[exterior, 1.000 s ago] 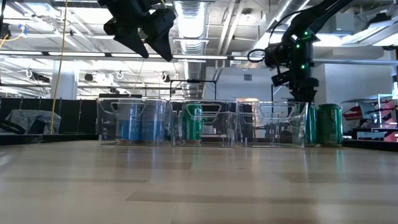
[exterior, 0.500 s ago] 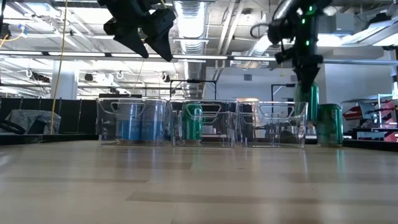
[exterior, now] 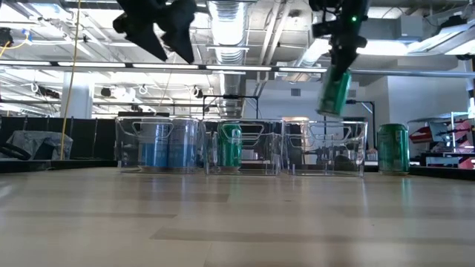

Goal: Sort soda cans
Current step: Put the green soda can into the middle transparent bin

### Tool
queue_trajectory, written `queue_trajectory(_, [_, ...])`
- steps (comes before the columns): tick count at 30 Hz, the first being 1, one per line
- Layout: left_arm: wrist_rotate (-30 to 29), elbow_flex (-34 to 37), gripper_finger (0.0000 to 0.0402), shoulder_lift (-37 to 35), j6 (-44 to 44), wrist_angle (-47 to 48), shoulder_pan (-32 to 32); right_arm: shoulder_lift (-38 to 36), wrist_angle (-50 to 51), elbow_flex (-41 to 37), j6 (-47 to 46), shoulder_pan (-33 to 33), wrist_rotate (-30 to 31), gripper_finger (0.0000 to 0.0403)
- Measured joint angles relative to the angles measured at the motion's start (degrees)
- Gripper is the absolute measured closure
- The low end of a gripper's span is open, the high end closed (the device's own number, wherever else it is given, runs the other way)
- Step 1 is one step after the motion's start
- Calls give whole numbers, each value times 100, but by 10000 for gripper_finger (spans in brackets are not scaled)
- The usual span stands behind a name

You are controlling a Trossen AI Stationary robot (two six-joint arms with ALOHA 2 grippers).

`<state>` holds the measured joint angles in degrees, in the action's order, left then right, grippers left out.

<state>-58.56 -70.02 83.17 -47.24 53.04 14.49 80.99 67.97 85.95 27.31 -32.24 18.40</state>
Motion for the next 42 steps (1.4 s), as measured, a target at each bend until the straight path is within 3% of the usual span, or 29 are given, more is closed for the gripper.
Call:
queue_trajectory(8, [-265, 0, 10, -111, -1088, 1144, 262, 115, -819, 78, 9, 244, -8, 121])
queue_trajectory(16, [-284, 0, 10, -111, -1380, 1341, 274, 904, -1831, 111, 109, 556, -89, 121])
queue_trajectory(20, [-294, -2, 10, -111, -1373, 1347, 274, 1481, -1834, 523, 149, 559, -363, 121])
queue_trajectory(30, [-298, -2, 10, -111, -1418, 1348, 312, 3022, -1418, 1826, 233, 556, -357, 121])
queue_trajectory(42, [-296, -4, 10, -107, -1454, 1347, 322, 3869, -1360, 2360, 468, 515, -408, 118])
